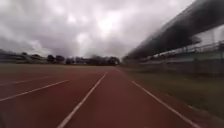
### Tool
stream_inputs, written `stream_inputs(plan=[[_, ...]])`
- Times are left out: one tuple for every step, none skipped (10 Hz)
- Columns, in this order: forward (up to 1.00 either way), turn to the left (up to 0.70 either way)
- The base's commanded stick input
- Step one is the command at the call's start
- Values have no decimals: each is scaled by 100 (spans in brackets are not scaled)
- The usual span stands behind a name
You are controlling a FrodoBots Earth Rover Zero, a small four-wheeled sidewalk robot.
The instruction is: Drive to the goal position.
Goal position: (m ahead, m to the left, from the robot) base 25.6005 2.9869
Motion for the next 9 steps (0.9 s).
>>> stream_inputs(plan=[[70, 0], [70, 0], [70, 0], [70, 0], [70, 0], [70, 0], [70, 0], [70, 0], [70, 0]])
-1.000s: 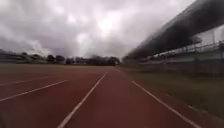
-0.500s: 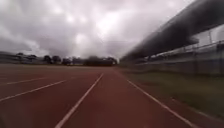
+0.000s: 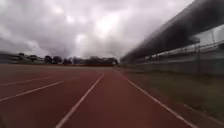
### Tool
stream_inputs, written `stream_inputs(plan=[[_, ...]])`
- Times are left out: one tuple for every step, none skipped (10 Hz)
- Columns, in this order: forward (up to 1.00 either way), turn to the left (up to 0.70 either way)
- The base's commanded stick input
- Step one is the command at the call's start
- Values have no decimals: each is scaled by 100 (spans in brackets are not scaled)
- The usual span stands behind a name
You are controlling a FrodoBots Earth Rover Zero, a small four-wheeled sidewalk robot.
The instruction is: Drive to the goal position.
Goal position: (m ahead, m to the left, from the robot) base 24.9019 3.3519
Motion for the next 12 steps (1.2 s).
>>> stream_inputs(plan=[[70, 0], [70, 0], [70, 0], [70, 0], [70, 0], [70, 0], [70, 0], [70, 0], [70, 0], [70, 0], [70, 0], [70, 0]])
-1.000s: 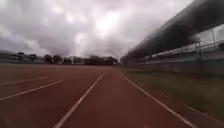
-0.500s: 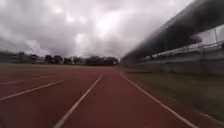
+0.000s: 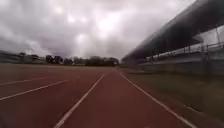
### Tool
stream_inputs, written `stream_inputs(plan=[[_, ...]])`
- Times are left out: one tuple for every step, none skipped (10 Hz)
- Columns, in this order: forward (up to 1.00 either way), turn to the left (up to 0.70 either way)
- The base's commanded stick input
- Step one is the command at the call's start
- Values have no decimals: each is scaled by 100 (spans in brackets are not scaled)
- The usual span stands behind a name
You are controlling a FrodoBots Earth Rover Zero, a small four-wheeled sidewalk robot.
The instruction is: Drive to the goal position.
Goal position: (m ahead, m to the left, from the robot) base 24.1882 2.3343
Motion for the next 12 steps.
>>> stream_inputs(plan=[[70, 0], [70, 0], [70, 0], [70, -7], [70, -16], [70, -12], [70, -3], [70, 0], [70, 0], [70, 0], [70, 0], [70, -8]])
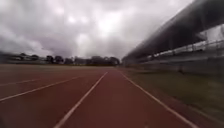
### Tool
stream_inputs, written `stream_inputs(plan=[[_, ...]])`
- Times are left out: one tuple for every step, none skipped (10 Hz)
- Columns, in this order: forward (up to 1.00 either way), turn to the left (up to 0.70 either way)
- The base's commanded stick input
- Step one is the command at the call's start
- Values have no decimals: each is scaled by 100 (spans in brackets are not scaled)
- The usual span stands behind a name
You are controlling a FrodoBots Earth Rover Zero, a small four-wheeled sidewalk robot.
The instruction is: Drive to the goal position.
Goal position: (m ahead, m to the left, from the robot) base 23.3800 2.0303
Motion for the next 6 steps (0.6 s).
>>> stream_inputs(plan=[[70, -18], [70, 0], [70, 0], [70, 0], [70, 0], [70, 0]])
